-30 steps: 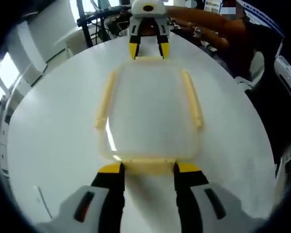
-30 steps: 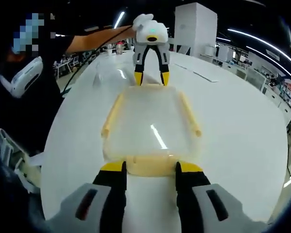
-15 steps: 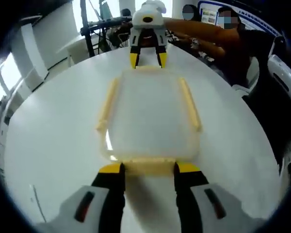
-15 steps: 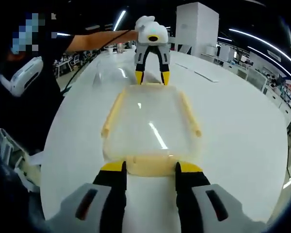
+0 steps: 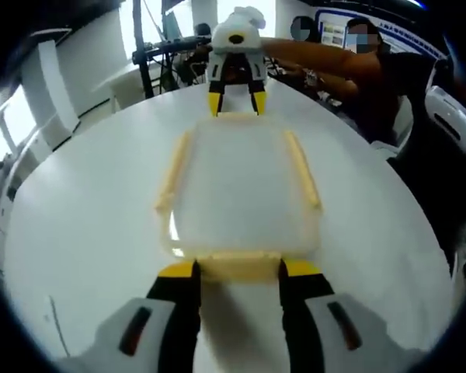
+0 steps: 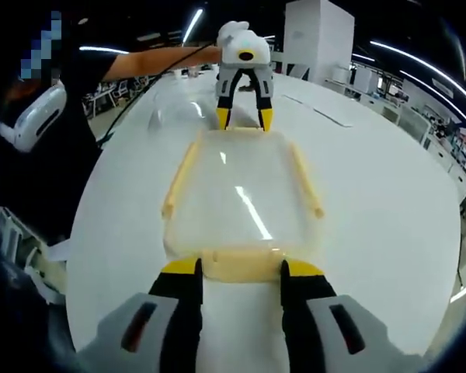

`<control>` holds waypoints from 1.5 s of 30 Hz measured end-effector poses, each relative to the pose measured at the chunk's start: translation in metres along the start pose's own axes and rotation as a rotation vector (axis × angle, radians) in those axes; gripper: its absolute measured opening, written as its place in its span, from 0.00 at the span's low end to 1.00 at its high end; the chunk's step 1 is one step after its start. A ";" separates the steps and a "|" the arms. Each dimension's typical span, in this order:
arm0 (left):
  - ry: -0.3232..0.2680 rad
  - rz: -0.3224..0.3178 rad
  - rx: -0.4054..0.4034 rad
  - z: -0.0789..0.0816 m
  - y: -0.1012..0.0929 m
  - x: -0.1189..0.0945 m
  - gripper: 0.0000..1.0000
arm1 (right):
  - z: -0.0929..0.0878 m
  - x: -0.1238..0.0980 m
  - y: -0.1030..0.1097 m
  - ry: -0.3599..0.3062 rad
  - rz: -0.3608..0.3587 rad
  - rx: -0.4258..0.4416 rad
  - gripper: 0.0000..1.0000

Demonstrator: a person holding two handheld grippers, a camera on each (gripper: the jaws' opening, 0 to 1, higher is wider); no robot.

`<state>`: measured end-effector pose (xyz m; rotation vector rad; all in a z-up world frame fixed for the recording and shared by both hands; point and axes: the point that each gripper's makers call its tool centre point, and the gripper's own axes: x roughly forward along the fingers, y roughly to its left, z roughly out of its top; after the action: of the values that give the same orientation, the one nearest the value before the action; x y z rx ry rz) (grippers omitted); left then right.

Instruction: Snap each plastic latch of the storage box into its locked position after aligning the lid with the box until every specified latch is closed and the lid sits flush.

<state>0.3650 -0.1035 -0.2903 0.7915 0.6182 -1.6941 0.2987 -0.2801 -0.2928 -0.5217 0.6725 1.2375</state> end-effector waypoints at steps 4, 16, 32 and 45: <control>0.013 0.000 0.003 0.003 -0.001 0.001 0.39 | -0.001 0.000 -0.001 0.017 0.000 0.004 0.38; -0.051 0.002 -0.016 0.003 -0.009 0.000 0.39 | -0.004 -0.002 -0.001 0.028 -0.001 0.016 0.37; -0.068 0.007 0.049 0.009 -0.022 0.002 0.37 | -0.003 -0.001 -0.001 0.013 0.005 -0.002 0.36; -0.083 0.021 0.039 0.010 -0.016 0.001 0.37 | -0.001 -0.002 -0.003 0.028 0.011 -0.007 0.37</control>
<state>0.3478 -0.1071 -0.2847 0.7484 0.5194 -1.7150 0.3009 -0.2830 -0.2927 -0.5428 0.6955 1.2449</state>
